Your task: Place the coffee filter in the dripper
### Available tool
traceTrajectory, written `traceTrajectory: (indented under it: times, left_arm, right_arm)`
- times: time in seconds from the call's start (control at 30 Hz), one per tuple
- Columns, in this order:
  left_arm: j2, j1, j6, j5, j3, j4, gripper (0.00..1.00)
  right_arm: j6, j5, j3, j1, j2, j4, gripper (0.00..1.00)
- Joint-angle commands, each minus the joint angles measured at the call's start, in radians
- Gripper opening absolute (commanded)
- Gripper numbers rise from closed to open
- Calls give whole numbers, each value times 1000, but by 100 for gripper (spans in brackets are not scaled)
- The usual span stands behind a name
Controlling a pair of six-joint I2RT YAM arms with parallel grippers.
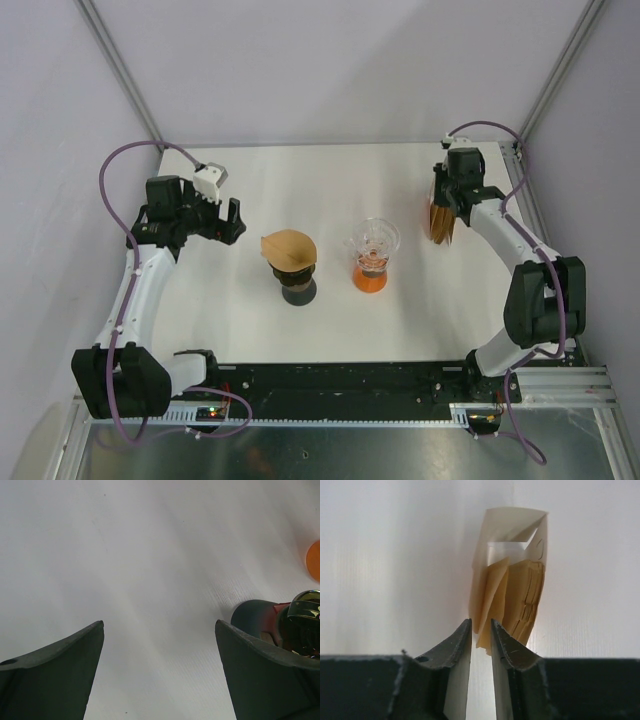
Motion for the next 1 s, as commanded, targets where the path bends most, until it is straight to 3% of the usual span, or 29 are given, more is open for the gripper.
traceTrajectory:
  times: [0.0,0.97]
  left_arm:
    - [-12,-3,11,20,33,4,97]
    - [-12,-2,9,22,36,1,97]
  right_arm:
    - [5,18,2,11,-3,-11,27]
    - [43,117,2,35,152,71,21]
